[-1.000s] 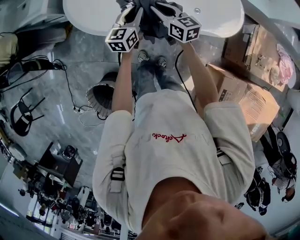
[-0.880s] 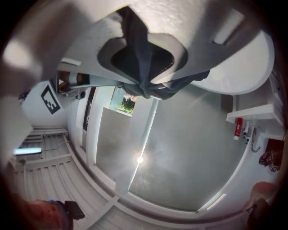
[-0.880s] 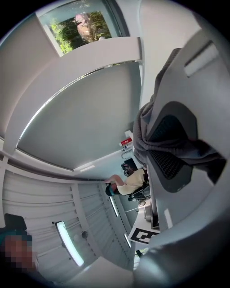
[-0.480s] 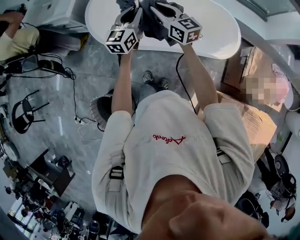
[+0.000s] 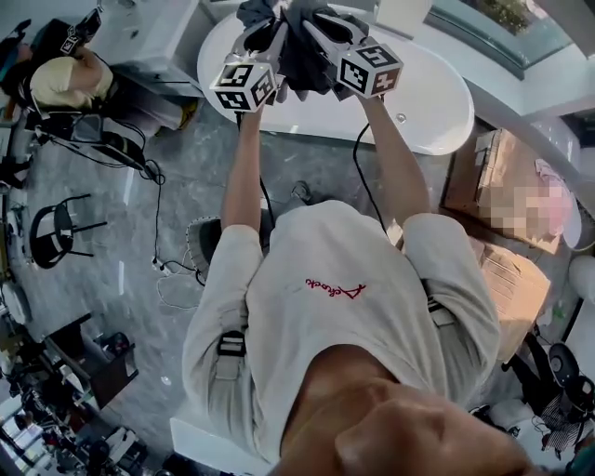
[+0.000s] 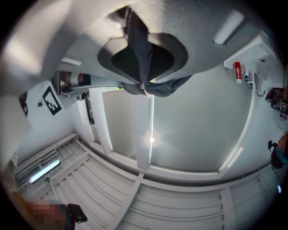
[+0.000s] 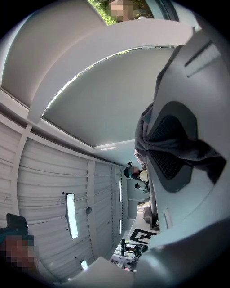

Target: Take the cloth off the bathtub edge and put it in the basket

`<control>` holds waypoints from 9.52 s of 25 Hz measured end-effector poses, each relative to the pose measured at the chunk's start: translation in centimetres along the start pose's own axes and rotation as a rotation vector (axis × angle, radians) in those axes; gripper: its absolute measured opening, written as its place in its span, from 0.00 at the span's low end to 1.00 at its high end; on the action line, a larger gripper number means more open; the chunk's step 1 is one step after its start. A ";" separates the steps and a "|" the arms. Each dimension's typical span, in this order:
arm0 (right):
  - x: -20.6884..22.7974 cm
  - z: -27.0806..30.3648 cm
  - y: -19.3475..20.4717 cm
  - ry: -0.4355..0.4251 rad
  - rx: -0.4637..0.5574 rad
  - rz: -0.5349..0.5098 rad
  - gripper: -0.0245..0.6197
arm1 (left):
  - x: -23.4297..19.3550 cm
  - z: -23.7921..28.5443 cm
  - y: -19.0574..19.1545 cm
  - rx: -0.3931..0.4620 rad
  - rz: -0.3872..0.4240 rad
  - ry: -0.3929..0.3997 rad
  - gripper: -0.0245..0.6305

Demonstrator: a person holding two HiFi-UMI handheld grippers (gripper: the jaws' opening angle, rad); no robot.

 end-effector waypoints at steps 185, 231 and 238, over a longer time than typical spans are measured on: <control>-68.3 -11.4 66.6 -1.523 -1.077 0.093 0.17 | 3.0 -87.2 34.5 0.217 -0.506 -1.897 0.12; -63.0 -12.6 54.5 -1.453 -0.901 0.087 0.05 | 9.9 -80.1 24.8 0.059 -0.360 -1.873 0.04; -63.4 -12.1 49.5 -1.459 -0.815 0.104 0.05 | 11.8 -79.1 19.4 0.024 -0.226 -1.887 0.04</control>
Point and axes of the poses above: the fingertips, and each gripper's own axes: z forward along the fingers, x to its right, y out of its underside, the point moved 4 cm from there along -z, backward along the fingers, and after that the axes turned 10 degrees about x, right-handed, at the moved point
